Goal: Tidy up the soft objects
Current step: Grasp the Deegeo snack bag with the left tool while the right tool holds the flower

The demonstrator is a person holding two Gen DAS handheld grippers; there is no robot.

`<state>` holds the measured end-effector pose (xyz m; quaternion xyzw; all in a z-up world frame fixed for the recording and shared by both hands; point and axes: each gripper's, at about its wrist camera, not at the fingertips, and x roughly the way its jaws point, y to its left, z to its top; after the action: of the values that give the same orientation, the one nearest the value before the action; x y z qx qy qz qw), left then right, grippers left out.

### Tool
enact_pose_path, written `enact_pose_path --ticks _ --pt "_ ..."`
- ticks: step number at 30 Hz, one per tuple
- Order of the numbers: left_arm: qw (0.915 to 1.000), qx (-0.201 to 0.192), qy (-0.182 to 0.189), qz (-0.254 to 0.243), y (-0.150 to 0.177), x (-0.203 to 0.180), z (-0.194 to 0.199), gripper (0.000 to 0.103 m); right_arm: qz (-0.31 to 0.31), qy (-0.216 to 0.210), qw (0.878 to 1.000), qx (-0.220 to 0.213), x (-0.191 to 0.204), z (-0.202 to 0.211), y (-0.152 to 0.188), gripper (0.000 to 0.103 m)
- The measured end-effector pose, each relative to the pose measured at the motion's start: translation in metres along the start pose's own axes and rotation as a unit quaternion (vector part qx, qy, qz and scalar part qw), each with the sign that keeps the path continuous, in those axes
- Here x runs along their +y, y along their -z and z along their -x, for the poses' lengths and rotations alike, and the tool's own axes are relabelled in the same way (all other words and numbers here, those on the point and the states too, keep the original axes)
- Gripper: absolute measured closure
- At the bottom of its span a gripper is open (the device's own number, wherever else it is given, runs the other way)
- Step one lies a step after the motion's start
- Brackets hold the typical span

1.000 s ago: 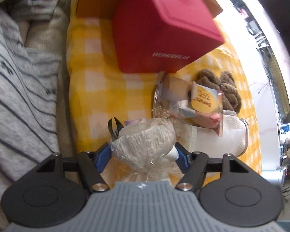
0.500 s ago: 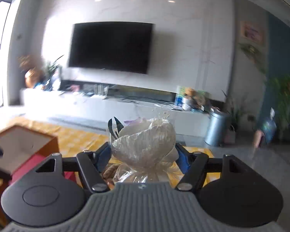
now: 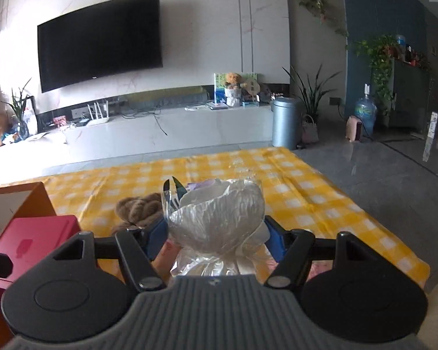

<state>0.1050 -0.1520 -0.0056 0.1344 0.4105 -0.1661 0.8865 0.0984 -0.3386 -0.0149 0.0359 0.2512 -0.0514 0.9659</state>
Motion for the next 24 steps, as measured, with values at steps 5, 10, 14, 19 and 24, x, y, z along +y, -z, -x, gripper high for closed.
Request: enact_pose_path --ticks 5,10,14,19,24 --pt "0.9998 0.017 -0.002 0.008 -0.012 -0.008 -0.015 0.014 -0.054 0.01 0.998 0.002 -0.034 0.001 0.001 0.035" --pt "0.9999 0.014 -0.001 0.002 -0.028 -0.021 -0.037 0.014 -0.096 0.008 0.995 0.019 -0.049 -0.005 0.006 0.035" --pt "0.9999 0.009 0.001 0.005 -0.037 -0.028 -0.059 0.014 -0.078 -0.003 0.997 0.021 -0.044 -0.013 0.006 0.035" --pt "0.9996 0.024 -0.011 -0.007 -0.046 -0.035 -0.078 0.014 -0.066 -0.023 0.997 0.033 -0.041 -0.027 0.009 0.035" --pt "0.999 0.042 -0.015 0.005 -0.063 -0.035 -0.094 0.013 -0.053 -0.014 0.997 0.045 -0.038 -0.033 0.01 0.035"
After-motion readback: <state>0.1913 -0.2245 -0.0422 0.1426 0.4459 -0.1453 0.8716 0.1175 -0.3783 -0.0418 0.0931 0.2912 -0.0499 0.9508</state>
